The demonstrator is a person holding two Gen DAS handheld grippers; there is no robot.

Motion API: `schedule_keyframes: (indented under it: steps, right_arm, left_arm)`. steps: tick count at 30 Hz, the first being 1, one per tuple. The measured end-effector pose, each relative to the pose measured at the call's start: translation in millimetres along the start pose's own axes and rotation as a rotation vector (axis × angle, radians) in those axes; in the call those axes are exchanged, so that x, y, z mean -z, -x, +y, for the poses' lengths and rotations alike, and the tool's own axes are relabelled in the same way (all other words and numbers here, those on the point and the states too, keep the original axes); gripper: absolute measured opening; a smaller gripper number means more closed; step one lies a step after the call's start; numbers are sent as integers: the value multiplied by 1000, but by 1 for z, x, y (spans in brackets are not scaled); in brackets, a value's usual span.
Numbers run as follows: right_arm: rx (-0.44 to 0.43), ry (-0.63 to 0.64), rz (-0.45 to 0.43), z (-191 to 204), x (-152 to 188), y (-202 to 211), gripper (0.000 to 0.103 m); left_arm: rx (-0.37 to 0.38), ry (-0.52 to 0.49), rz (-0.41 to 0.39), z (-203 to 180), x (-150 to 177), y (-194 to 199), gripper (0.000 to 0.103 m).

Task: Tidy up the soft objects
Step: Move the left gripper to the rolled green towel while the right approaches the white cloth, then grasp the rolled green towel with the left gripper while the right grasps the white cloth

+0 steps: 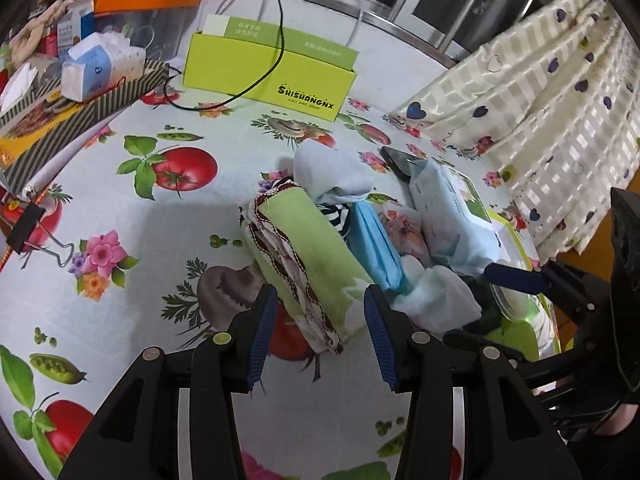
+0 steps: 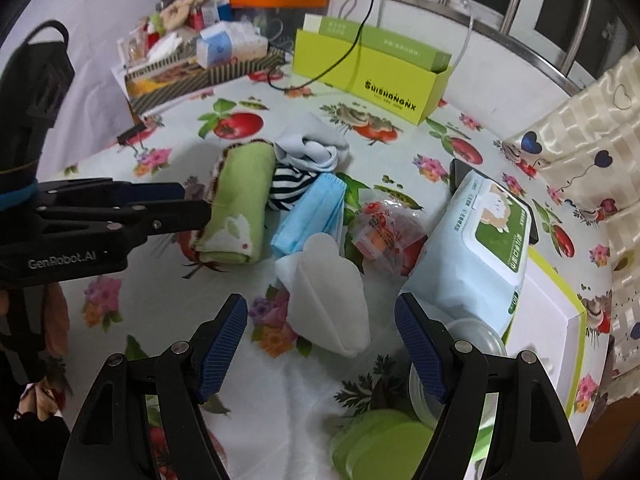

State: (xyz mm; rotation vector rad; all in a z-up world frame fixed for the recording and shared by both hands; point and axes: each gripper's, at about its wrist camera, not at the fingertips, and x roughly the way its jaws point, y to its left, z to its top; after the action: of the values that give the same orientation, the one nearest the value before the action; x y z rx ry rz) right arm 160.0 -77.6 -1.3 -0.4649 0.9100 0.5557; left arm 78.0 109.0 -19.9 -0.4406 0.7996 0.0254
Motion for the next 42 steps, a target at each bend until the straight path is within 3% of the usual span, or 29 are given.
schedule_keyframes:
  steps: [2, 6, 9, 14, 16, 23, 29, 42]
  right_arm:
    - [2, 5, 23, -1, -2, -7, 69]
    - [2, 6, 51, -3, -3, -17, 28]
    - [3, 2, 39, -3, -1, -16, 24]
    - [-9, -10, 22, -4, 3, -12, 23]
    - [-12, -13, 20, -5, 3, -12, 23]
    - [-19, -13, 3, -4, 5, -7, 21]
    - [-22, -25, -23, -3, 7, 4, 21]
    - [-41, -69, -97, 3, 18, 32, 21]
  left_arm:
    - [-4, 22, -2, 3, -2, -4, 46]
    - [-10, 51, 1, 6, -5, -11, 46]
    - [-17, 67, 14, 6, -7, -19, 46]
    - [-13, 98, 36, 5, -8, -34, 47]
    - [-25, 113, 50, 6, -7, -40, 58]
    - [-44, 146, 62, 4, -9, -44, 58]
    - [-71, 105, 28, -1, -4, -33, 31]
    - [-88, 29, -35, -3, 15, 8, 23]
